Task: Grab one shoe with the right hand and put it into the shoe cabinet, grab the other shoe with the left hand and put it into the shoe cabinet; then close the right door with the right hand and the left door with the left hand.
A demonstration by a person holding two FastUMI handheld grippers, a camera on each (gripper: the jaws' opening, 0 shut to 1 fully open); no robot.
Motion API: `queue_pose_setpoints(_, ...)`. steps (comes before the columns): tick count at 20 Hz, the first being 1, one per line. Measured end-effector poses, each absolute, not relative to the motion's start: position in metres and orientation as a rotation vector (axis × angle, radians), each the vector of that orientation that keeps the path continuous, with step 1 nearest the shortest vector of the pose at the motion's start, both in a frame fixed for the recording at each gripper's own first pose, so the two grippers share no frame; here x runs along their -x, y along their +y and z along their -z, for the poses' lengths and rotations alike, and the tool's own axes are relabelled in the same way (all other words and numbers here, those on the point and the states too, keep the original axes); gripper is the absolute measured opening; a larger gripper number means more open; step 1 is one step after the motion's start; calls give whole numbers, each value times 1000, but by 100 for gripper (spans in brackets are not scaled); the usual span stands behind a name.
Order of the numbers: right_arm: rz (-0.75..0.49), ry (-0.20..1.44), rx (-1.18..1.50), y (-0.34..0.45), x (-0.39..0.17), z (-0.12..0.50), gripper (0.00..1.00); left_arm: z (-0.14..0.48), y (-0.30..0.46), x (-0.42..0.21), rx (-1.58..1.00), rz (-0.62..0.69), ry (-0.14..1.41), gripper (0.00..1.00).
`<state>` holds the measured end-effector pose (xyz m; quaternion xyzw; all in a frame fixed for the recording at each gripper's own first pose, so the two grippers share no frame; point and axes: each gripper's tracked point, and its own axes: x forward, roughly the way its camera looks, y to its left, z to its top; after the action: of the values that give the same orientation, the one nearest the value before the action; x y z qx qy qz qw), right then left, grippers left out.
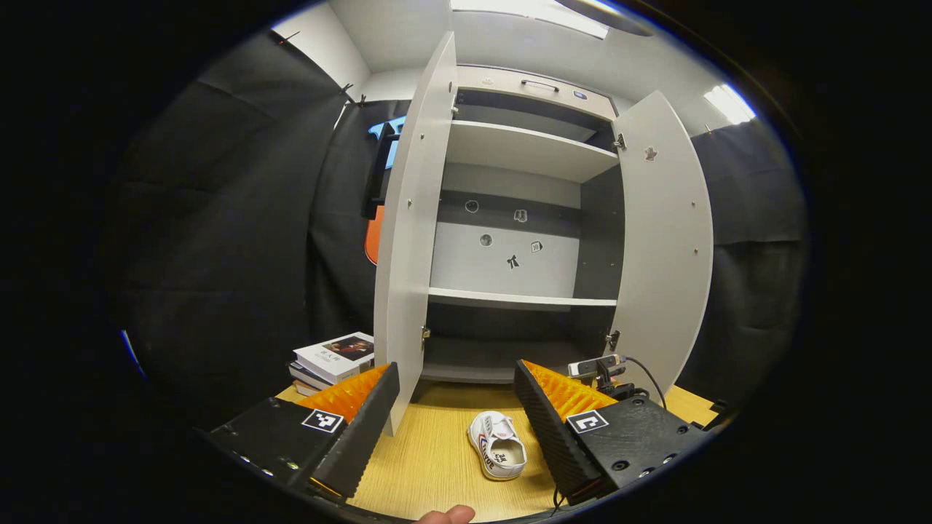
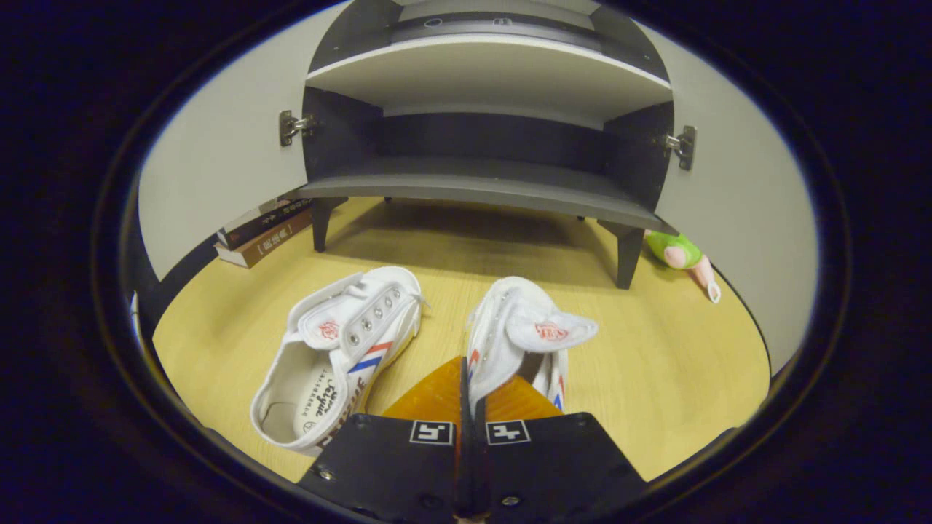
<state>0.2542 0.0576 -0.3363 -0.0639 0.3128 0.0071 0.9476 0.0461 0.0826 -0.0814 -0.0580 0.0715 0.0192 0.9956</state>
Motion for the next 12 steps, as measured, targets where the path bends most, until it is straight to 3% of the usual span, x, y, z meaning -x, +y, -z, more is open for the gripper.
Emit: queue_pose_setpoints(12, -87, 348, 210, 65, -230, 141, 3, 68, 54, -44, 112, 2, 105, 95)
